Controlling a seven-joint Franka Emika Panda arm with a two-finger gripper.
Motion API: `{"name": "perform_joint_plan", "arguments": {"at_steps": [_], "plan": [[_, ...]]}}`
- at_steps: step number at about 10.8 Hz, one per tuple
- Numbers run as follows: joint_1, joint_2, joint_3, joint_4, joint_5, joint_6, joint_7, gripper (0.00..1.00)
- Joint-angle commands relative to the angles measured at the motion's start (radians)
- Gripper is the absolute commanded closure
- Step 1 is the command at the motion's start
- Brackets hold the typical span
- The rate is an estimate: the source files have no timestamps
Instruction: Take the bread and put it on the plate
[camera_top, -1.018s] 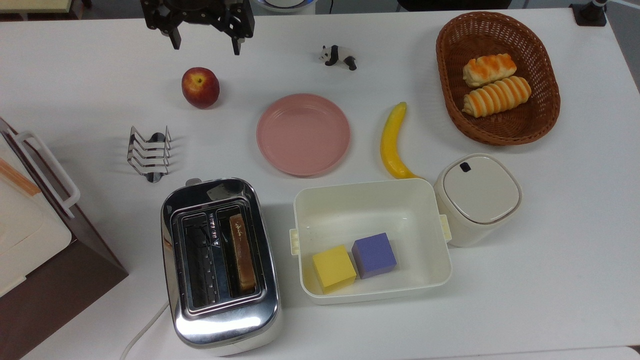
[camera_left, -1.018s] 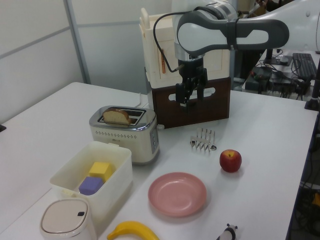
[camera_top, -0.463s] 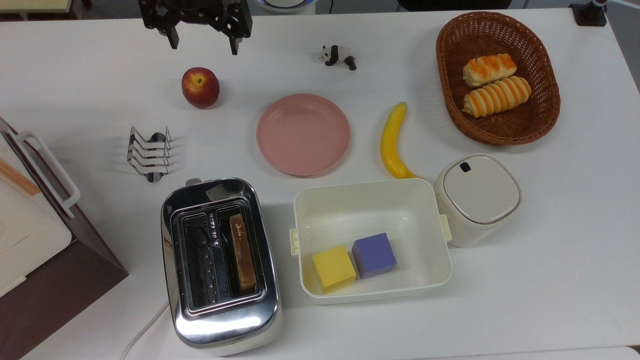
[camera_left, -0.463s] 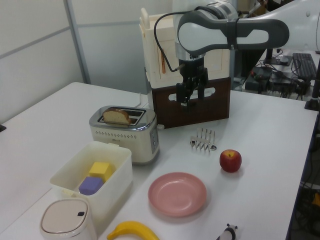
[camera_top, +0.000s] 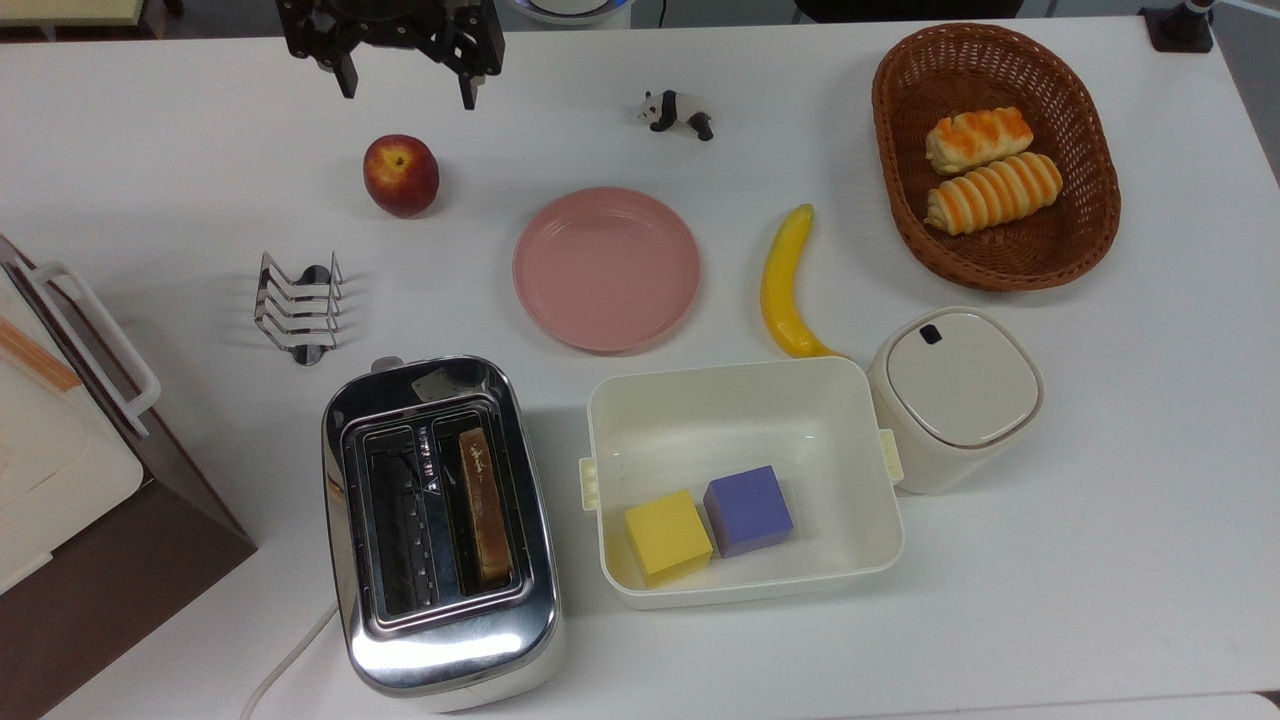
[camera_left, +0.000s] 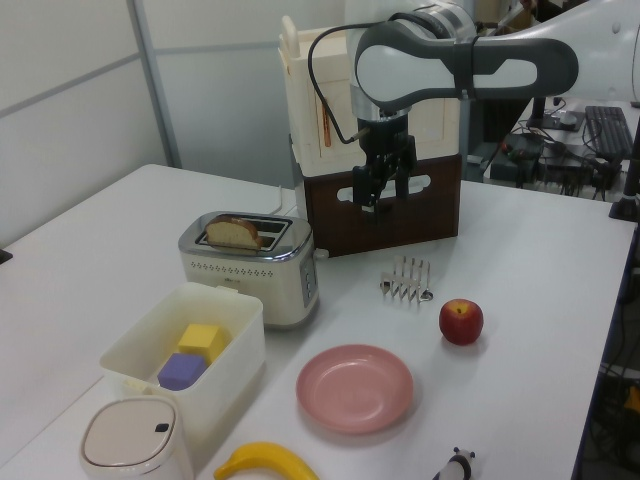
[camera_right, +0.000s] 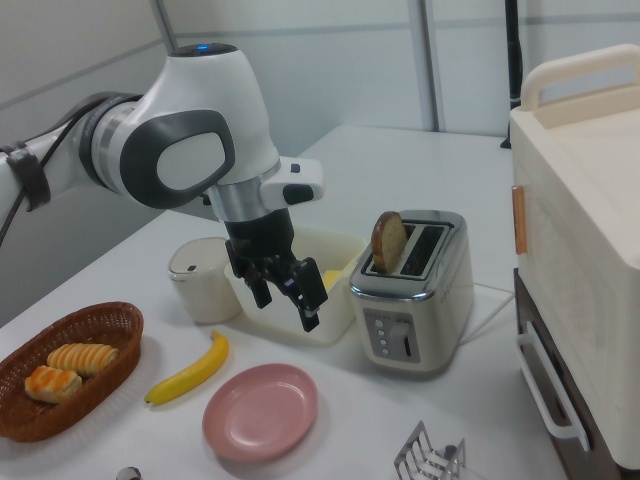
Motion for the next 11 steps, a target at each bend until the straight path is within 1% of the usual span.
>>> {"name": "perform_joint_plan", "arguments": {"at_steps": [1, 5, 6, 8, 9, 11], "plan": [[0.02, -0.018, -0.018, -0.021, -0.004, -0.004, -0.017, 0.0], [0.028, -0.012, -0.018, -0.016, 0.001, 0.036, -0.015, 0.0], [0.03, -0.012, -0.018, -0.016, 0.02, 0.077, -0.015, 0.0], [0.028, 0.003, -0.018, -0.016, 0.063, 0.247, -0.015, 0.0], [0.028, 0.025, -0.018, -0.015, 0.071, 0.316, -0.014, 0.0], [0.03, 0.077, -0.018, -0.009, 0.109, 0.486, -0.014, 0.0]]}}
